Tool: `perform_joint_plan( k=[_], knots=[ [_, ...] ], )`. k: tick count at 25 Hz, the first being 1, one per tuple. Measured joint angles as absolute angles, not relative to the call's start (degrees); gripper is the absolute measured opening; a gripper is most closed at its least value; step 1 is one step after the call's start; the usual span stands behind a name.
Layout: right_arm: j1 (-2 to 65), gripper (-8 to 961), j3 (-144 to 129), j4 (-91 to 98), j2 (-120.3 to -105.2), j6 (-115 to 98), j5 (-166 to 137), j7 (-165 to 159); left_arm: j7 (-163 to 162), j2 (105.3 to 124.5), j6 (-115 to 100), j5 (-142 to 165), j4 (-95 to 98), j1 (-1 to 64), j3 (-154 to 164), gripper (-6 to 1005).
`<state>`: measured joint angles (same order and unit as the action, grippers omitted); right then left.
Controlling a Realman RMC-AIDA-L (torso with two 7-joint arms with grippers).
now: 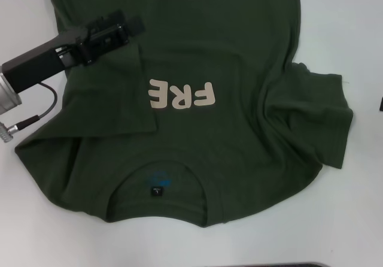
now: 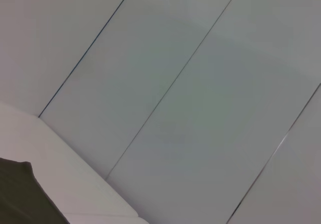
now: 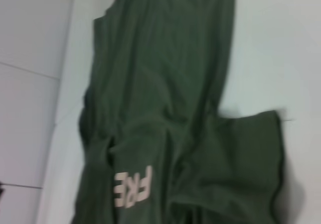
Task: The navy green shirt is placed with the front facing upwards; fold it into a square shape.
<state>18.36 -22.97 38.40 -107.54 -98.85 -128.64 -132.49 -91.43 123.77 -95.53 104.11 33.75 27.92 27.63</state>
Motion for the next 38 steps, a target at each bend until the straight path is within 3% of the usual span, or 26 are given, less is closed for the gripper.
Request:
perform_joint_plan(
  k=[16,38],
  knots=[
    [19.7,876,-23.1,37.9,-110.91,-90.1,-130.8,-129.6,-90.7,123.85,-94.1,104.3,32.4,27.8,27.6,874],
    [22.5,857,-24.2,34.2,-113.06,-84.7,-130.9,-128.6,-90.7,123.75,-93.1,104.4,32.4,27.8,27.4,874]
  ],
)
